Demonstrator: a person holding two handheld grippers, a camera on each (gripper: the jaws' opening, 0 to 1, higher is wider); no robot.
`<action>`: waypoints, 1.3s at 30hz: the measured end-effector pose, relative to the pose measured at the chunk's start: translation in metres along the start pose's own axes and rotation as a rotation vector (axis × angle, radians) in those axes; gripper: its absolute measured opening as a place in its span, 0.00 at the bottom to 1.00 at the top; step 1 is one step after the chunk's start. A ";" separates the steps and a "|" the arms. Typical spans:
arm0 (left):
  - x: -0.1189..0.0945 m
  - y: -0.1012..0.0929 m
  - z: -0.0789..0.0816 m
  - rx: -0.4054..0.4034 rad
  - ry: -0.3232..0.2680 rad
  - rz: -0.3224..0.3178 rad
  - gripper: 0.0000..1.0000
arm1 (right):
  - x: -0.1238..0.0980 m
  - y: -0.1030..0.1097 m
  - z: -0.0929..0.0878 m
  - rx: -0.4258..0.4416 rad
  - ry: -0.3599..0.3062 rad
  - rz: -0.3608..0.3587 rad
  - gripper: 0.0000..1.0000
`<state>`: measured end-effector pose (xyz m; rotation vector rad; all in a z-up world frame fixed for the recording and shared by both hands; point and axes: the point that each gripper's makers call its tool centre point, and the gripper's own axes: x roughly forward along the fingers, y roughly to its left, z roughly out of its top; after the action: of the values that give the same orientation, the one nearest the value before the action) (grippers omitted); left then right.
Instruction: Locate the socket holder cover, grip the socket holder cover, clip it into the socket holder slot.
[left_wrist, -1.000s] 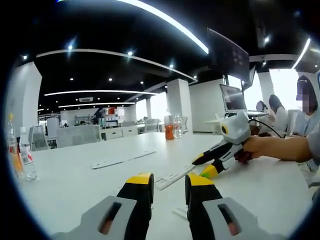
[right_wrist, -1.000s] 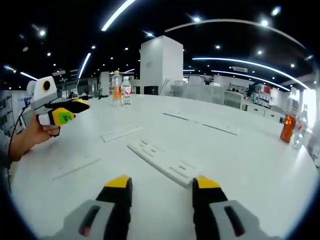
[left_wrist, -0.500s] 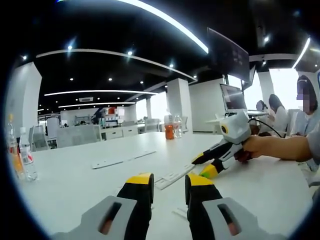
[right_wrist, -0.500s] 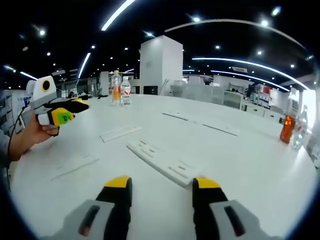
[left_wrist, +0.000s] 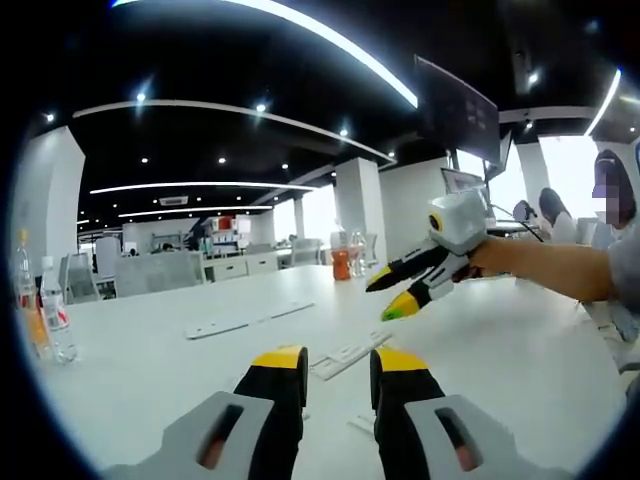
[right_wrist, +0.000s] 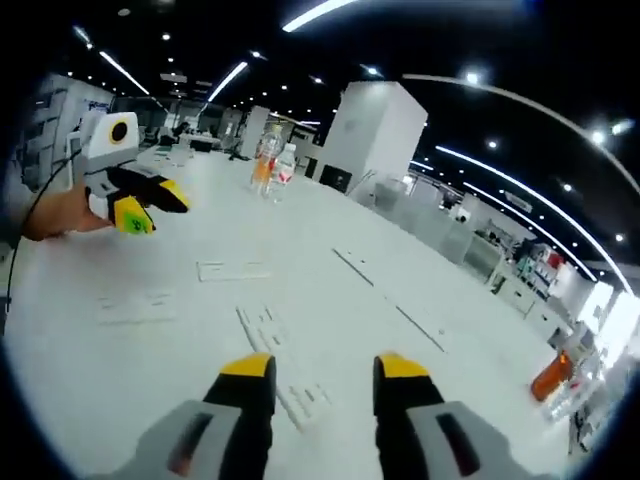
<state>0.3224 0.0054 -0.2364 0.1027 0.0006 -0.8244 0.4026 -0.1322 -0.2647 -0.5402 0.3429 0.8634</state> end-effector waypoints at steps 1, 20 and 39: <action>0.000 0.000 0.000 0.000 0.001 0.000 0.26 | 0.006 0.001 0.007 -0.016 0.002 0.039 0.36; 0.000 0.016 0.002 -0.014 -0.005 -0.002 0.26 | 0.056 0.033 -0.008 -0.195 0.195 0.431 0.20; 0.000 0.022 0.004 -0.016 -0.002 0.002 0.26 | 0.061 0.049 -0.011 -0.232 0.241 0.513 0.12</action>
<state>0.3389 0.0200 -0.2300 0.0869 0.0053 -0.8228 0.3999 -0.0744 -0.3183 -0.7916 0.6220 1.3473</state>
